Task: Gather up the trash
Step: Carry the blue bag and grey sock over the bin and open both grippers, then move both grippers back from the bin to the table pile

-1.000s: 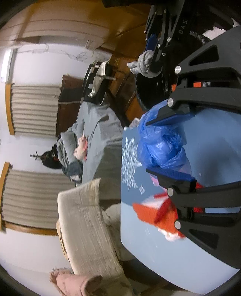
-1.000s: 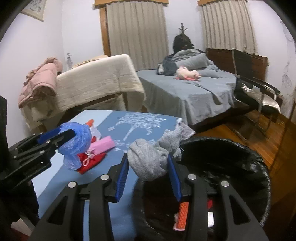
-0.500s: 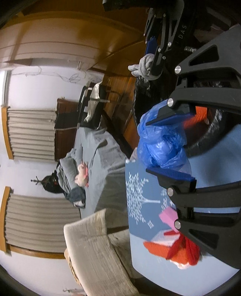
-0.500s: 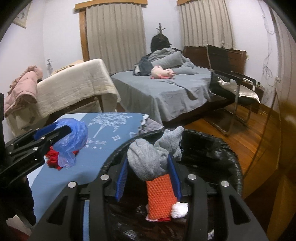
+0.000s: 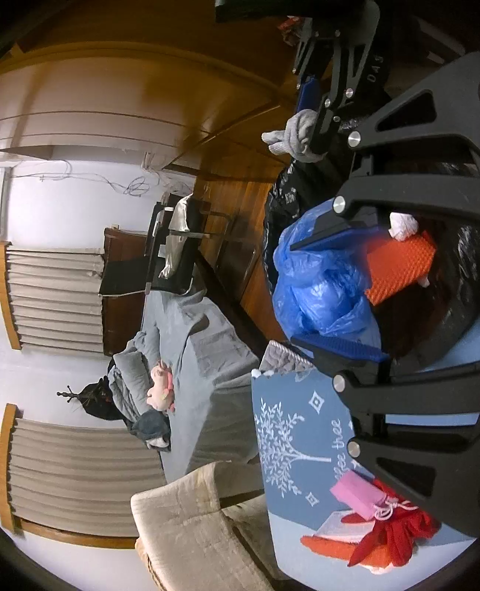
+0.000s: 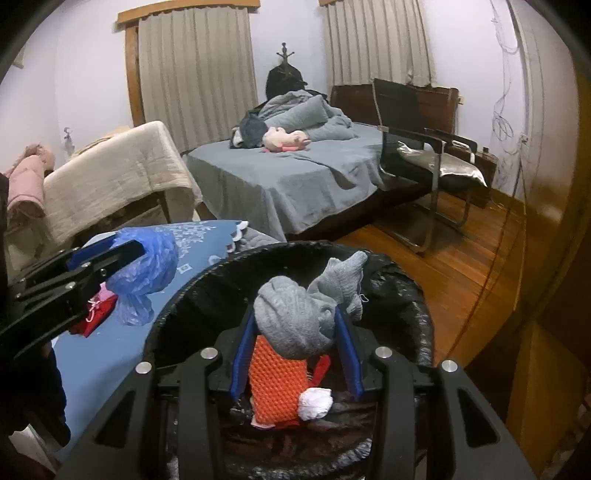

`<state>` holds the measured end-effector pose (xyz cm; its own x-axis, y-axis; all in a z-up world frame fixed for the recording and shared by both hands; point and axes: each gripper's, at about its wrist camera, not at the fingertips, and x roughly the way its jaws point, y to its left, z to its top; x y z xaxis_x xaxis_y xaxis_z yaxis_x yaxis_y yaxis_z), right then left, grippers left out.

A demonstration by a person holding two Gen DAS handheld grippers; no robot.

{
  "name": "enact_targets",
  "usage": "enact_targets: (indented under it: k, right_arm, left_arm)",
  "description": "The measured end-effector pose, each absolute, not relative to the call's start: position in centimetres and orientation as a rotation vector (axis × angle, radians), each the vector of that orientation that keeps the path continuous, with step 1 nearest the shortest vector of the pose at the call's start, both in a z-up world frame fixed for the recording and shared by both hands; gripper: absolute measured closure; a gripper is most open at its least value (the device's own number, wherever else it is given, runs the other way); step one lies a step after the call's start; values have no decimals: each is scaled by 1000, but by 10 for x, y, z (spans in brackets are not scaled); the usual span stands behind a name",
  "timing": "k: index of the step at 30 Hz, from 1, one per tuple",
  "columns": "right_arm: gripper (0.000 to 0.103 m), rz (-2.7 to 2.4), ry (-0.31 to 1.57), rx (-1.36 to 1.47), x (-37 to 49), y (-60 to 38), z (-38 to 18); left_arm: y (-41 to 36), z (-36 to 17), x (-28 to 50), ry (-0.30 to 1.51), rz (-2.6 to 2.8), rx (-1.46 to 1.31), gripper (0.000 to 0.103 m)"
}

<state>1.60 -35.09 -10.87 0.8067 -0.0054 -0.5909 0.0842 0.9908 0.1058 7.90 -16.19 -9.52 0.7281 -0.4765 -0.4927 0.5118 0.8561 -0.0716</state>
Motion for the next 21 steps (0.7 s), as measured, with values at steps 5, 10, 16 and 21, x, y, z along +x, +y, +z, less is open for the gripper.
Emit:
enact_targets:
  k: [5, 10, 16, 21]
  right_arm:
    - [51, -83, 634, 141, 14, -360, -111]
    - [40, -111, 623, 156, 12, -367, -111]
    - [13, -129, 606, 153, 11, -366, -109]
    - [6, -129, 593, 153, 13, -359, -106]
  left_arm:
    - [-171, -96, 83, 538, -572, 62, 51]
    - [-166, -97, 84, 546, -572, 46, 41]
    - [-152, -91, 84, 536, -529, 30, 32]
    - [-129, -85, 83, 519, -455, 27, 19]
